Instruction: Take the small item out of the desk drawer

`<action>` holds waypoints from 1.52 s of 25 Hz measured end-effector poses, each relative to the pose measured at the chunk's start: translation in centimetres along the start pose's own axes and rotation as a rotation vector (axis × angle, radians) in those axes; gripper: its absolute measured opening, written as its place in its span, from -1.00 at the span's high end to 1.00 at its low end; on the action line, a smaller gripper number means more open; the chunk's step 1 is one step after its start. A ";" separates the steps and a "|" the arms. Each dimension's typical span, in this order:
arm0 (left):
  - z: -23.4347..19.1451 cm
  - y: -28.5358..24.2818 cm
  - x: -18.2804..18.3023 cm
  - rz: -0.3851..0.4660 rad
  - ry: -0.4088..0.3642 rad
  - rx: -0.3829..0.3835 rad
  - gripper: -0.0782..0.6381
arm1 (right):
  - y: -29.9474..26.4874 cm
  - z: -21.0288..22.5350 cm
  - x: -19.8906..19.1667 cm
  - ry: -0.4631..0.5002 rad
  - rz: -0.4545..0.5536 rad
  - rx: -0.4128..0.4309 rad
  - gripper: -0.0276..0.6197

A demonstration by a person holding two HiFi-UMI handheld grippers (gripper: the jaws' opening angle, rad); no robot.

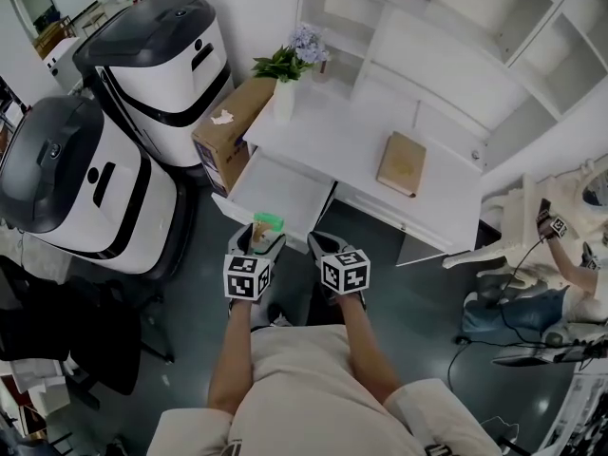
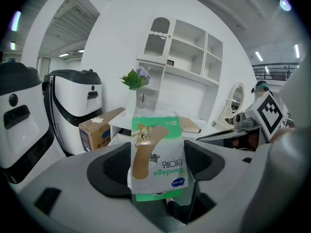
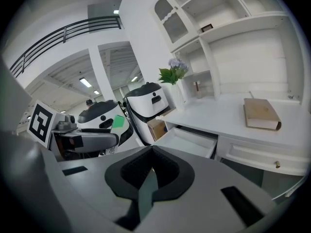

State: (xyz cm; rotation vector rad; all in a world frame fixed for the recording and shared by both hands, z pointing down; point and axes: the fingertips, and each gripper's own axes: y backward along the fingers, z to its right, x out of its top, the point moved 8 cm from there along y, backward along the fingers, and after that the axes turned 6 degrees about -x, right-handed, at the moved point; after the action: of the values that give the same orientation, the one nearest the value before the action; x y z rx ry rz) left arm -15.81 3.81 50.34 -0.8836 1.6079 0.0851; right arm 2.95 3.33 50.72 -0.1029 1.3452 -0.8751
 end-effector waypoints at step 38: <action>0.7 0.8 -1.0 -0.013 -0.029 -0.013 -0.21 | 0.8 -1.3 -0.8 0.079 0.000 0.023 0.85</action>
State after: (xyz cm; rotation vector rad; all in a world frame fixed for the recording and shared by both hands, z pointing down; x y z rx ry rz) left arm -15.68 5.22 50.74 -0.8992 1.5764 0.0989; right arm 2.24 4.87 50.64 -0.0510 1.4085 -0.9023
